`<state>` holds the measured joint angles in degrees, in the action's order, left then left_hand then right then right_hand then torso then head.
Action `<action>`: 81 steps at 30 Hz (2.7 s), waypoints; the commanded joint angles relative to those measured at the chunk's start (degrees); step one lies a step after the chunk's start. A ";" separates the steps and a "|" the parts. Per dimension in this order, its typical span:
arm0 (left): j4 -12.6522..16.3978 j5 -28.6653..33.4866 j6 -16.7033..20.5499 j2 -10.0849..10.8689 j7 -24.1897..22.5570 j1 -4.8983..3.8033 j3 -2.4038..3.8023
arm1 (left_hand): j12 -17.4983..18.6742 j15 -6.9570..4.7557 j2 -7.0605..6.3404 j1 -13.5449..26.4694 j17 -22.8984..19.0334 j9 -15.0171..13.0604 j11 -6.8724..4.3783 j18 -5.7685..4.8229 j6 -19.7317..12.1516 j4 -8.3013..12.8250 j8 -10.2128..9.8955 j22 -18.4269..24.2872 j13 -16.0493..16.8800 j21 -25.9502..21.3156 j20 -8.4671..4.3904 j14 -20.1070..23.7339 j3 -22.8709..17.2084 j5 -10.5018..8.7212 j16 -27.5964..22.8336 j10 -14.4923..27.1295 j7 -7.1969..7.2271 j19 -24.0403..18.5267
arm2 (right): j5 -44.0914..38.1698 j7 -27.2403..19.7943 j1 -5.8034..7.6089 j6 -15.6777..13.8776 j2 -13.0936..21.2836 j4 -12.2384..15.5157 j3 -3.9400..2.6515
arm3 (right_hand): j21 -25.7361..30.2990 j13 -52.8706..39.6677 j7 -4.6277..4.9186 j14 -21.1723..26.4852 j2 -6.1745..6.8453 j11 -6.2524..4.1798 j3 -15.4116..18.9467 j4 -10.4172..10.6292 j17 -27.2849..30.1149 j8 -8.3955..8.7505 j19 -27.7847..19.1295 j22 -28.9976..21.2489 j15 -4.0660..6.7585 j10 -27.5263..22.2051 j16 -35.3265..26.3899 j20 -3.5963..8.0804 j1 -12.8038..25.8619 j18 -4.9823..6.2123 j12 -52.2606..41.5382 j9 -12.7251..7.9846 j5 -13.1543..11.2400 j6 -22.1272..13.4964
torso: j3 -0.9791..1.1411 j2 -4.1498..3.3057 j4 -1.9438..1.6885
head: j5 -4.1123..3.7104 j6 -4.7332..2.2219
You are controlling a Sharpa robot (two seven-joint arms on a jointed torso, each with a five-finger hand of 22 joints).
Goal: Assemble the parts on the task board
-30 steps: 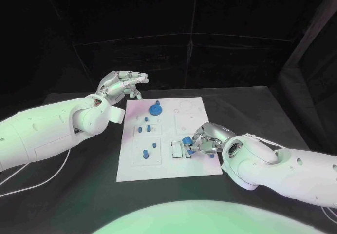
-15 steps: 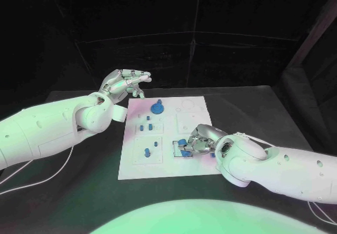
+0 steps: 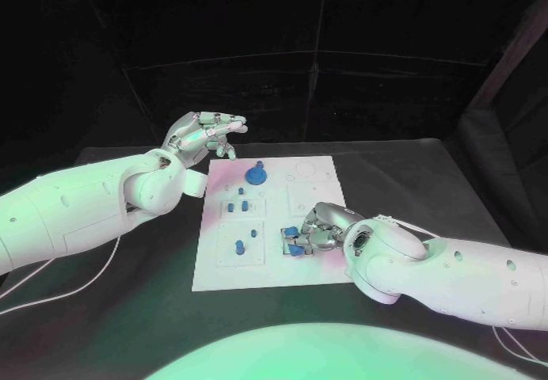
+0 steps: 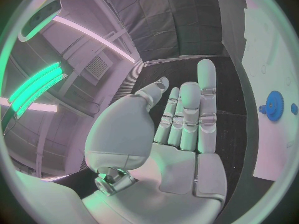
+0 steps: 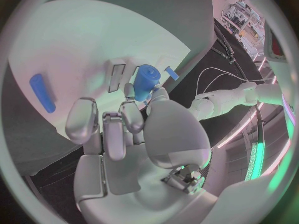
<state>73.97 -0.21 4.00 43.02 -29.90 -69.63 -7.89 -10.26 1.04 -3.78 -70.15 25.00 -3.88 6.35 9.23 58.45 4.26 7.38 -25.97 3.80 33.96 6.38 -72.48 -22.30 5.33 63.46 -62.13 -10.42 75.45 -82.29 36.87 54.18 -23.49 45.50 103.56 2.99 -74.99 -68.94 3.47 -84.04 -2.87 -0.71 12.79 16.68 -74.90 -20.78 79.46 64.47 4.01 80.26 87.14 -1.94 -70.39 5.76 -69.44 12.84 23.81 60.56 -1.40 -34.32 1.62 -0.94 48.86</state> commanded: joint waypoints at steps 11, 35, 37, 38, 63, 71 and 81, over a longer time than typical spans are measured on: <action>0.03 0.29 -1.09 0.01 -0.22 -0.09 0.05 | -0.20 -0.02 0.73 -0.07 -0.05 -0.10 -0.04 1.16 -0.26 -0.06 0.26 0.09 0.09 -0.19 0.03 0.30 0.41 0.21 -0.18 0.23 0.04 -0.27 | -2.14 1.83 0.12 -0.64 -0.90 -1.35 -0.05 | 0.20 0.85 0.29 -4.26 0.29 0.10 4.26 0.05 -6.77 -0.33 -0.19 -0.73 0.41 -0.41 -0.73 0.12 5.84 -0.39 2.44 1.13 -15.74 -0.87 | -0.03 0.02 -0.04 | -0.18 0.01; -0.22 0.29 -1.41 0.02 0.12 -0.08 0.05 | -0.25 -0.02 0.72 -0.02 -0.21 -0.09 -0.03 1.16 -0.29 -0.08 0.31 0.14 0.08 -0.25 0.04 0.38 0.54 0.19 -0.22 0.30 0.03 -0.29 | -3.49 -3.39 0.11 0.20 0.60 0.56 -0.05 | 0.61 1.44 0.73 -4.12 3.72 0.49 1.81 -2.51 -5.85 -0.18 -0.44 -1.07 0.05 -1.21 -1.64 -0.24 -1.80 -0.31 5.00 1.90 -17.20 -2.03 | 0.10 -0.10 0.01 | -0.19 0.21; -0.25 0.29 -1.46 -0.07 0.19 -0.08 0.05 | -0.25 -0.02 0.72 -0.02 -0.21 -0.09 -0.03 1.16 -0.29 -0.08 0.31 0.14 0.08 -0.25 0.04 0.38 0.54 0.19 -0.22 0.30 0.03 -0.29 | -3.50 -3.39 0.11 0.65 0.56 0.40 -0.05 | 0.51 1.32 0.68 -4.14 3.67 0.45 1.66 -2.86 -5.95 -0.30 -0.37 -0.91 0.08 -1.14 -1.61 -0.23 -2.66 -0.34 4.98 2.00 -17.46 -1.91 | 0.05 -0.04 -0.07 | -0.25 0.31; -0.25 0.29 -1.48 -0.10 0.21 -0.08 0.05 | -0.25 -0.02 0.72 -0.02 -0.21 -0.09 -0.03 1.16 -0.29 -0.08 0.31 0.14 0.08 -0.25 0.04 0.38 0.54 0.19 -0.22 0.30 0.03 -0.29 | -3.55 -3.31 0.12 0.78 0.55 0.28 -0.04 | 0.47 1.22 0.66 -4.15 3.59 0.43 1.58 -3.05 -5.98 -0.37 -0.34 -0.83 0.10 -1.09 -1.61 -0.21 -3.09 -0.36 4.93 2.06 -17.49 -1.84 | 0.03 -0.04 -0.11 | -0.29 0.36; -0.37 0.29 -1.50 0.07 0.38 -0.07 0.05 | -0.30 -0.01 0.79 -0.05 -0.30 -0.09 -0.04 1.16 -0.32 -0.09 0.35 0.17 0.07 -0.31 0.04 0.45 0.58 0.20 -0.24 0.35 0.03 -0.30 | -4.90 -3.94 0.12 -0.39 0.63 -0.84 -0.04 | -0.10 0.20 0.44 -4.31 1.45 0.20 1.11 -4.38 -6.74 -1.16 0.06 0.10 0.28 -0.41 -1.33 -0.08 -5.62 -0.54 4.30 2.63 -16.46 -1.03 | 0.11 -0.05 -0.02 | 0.02 0.65; -0.26 0.29 -1.45 0.28 0.31 -0.07 0.05 | -0.30 -0.01 0.79 -0.05 -0.30 -0.09 -0.04 1.16 -0.32 -0.09 0.35 0.17 0.07 -0.31 0.04 0.45 0.58 0.20 -0.24 0.35 0.03 -0.30 | -0.72 -9.92 0.34 -4.92 5.50 2.17 -0.08 | 0.11 0.23 1.61 -4.24 0.75 1.10 1.77 -4.15 -6.44 1.39 -0.16 -0.24 -0.36 -0.58 -1.57 -0.50 -5.76 -0.51 4.79 1.70 -13.17 -4.76 | 0.14 -0.04 0.03 | -0.02 0.59; -0.18 0.29 -1.43 0.46 0.25 -0.04 0.04 | -0.34 -0.01 0.84 -0.06 -0.32 -0.09 -0.04 1.16 -0.33 -0.10 0.38 0.19 0.07 -0.34 0.05 0.47 0.62 0.21 -0.23 0.38 0.04 -0.31 | 2.00 -9.38 1.90 -0.94 14.46 4.93 -0.09 | 0.02 0.23 1.98 -4.25 -0.21 1.38 1.69 -5.33 -6.52 2.73 -0.17 -0.12 -0.68 -0.73 -1.61 -0.92 -7.97 -0.49 5.30 1.22 -8.75 -4.58 | 0.14 -0.05 0.08 | -1.45 0.20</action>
<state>73.67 -0.20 3.08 43.48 -29.37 -69.60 -7.90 -10.24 1.04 -3.56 -70.37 24.74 -3.91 6.35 9.23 58.45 4.27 7.57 -25.85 3.80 33.96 6.38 -72.48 -21.97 5.33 63.46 -62.13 -10.42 75.45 -82.04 28.23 55.97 -25.72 59.61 108.04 2.89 -74.75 -68.78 5.35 -84.04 -3.27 0.32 14.47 11.56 -74.91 -18.41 79.26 64.27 3.57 79.63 85.68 -2.58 -77.76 5.78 -64.45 14.10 14.88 55.87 -1.30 -34.33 1.76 -1.93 49.14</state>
